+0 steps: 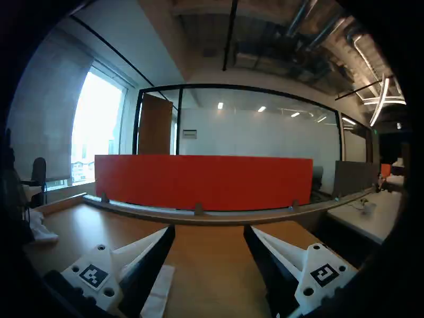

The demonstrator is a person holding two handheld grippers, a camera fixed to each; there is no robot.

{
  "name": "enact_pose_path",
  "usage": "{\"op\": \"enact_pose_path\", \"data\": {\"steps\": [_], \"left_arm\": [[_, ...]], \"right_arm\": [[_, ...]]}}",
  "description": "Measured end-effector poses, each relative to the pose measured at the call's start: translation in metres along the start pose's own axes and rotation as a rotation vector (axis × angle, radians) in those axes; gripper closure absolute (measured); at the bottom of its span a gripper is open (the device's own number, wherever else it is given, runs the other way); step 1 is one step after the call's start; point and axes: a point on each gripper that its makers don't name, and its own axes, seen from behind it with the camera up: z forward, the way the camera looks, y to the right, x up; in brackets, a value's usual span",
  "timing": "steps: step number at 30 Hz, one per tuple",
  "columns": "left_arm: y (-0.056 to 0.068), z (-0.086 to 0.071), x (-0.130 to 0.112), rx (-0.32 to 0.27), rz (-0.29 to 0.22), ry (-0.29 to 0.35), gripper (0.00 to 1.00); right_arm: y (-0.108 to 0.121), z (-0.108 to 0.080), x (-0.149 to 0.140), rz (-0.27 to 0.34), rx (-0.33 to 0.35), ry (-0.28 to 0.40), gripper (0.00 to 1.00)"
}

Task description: Fold towel

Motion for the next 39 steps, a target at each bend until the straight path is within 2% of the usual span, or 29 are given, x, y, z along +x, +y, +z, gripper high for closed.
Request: {"op": "enact_pose_path", "data": {"steps": [5, 14, 20, 25, 33, 39], "left_arm": [[-0.003, -0.001, 0.023, 0.004, 0.013, -0.005, 0.03], [-0.005, 0.0, 0.037, -0.013, 0.033, -0.043, 0.03], [0.005, -0.002, 0.04, -0.071, 0.065, -0.076, 0.03], [0.021, -0.004, 0.035, -0.156, 0.1, -0.119, 0.03], [0.047, -0.01, 0.021, -0.304, 0.132, -0.19, 0.03], [0.063, -0.017, 0.008, -0.386, 0.153, -0.235, 0.03]], "right_arm": [[-0.008, -0.002, 0.019, -0.002, 0.007, -0.002, 0.0], [-0.012, -0.002, 0.034, -0.018, 0.016, -0.022, 0.0], [-0.015, -0.003, 0.033, -0.044, 0.047, -0.064, 0.0], [-0.026, -0.006, 0.028, -0.096, 0.123, -0.11, 0.0], [-0.062, -0.018, 0.004, -0.169, 0.33, -0.232, 0.0], [-0.074, -0.022, -0.008, -0.201, 0.417, -0.287, 0.0]]}}
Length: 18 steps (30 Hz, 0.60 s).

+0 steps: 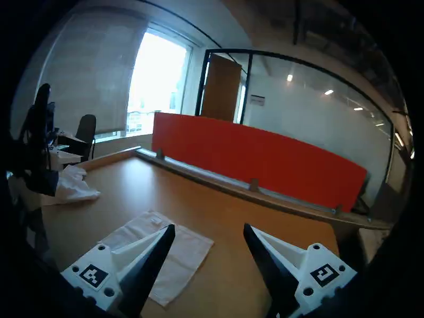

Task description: Fold towel

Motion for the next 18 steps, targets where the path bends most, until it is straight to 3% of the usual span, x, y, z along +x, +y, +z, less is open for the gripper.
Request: {"op": "enact_pose_path", "data": {"steps": [11, 18], "left_arm": [[0.026, 0.005, -0.029, -0.085, 0.018, -0.062, 0.03], [0.039, 0.01, -0.056, -0.098, 0.051, -0.108, 0.03]], "right_arm": [[-0.021, 0.01, -0.029, -0.028, 0.102, -0.081, 0.0], [-0.032, 0.018, -0.055, -0.032, 0.132, -0.12, 0.0]]}}
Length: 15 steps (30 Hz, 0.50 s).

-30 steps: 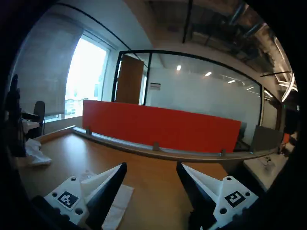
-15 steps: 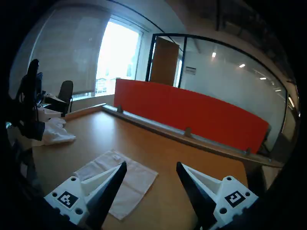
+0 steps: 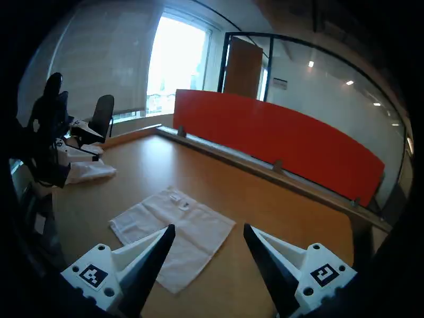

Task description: Fold towel

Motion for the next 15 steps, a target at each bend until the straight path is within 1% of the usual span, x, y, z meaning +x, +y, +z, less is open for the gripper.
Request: {"op": "enact_pose_path", "data": {"steps": [6, 15], "left_arm": [[0.013, 0.008, -0.021, -0.026, 0.015, -0.03, 0.03], [0.028, 0.02, -0.061, -0.064, 0.017, -0.091, 0.03]], "right_arm": [[-0.01, 0.01, -0.022, -0.013, 0.022, -0.033, 0.0], [-0.027, 0.027, -0.063, -0.005, 0.062, -0.088, 0.0]]}}
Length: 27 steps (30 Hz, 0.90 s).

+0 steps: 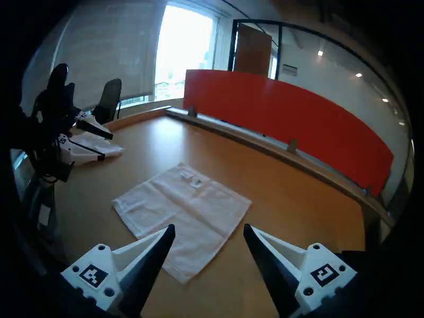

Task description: Fold towel

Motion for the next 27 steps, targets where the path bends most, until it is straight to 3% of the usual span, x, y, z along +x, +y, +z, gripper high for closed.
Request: {"op": "enact_pose_path", "data": {"steps": [14, 27], "left_arm": [[0.021, 0.029, -0.064, -0.066, -0.011, -0.114, 0.03], [0.033, 0.041, -0.106, -0.101, -0.017, -0.197, 0.02]], "right_arm": [[-0.024, 0.037, -0.063, -0.022, 0.055, -0.107, 0.0], [-0.039, 0.049, -0.111, -0.03, 0.088, -0.199, 0.0]]}}
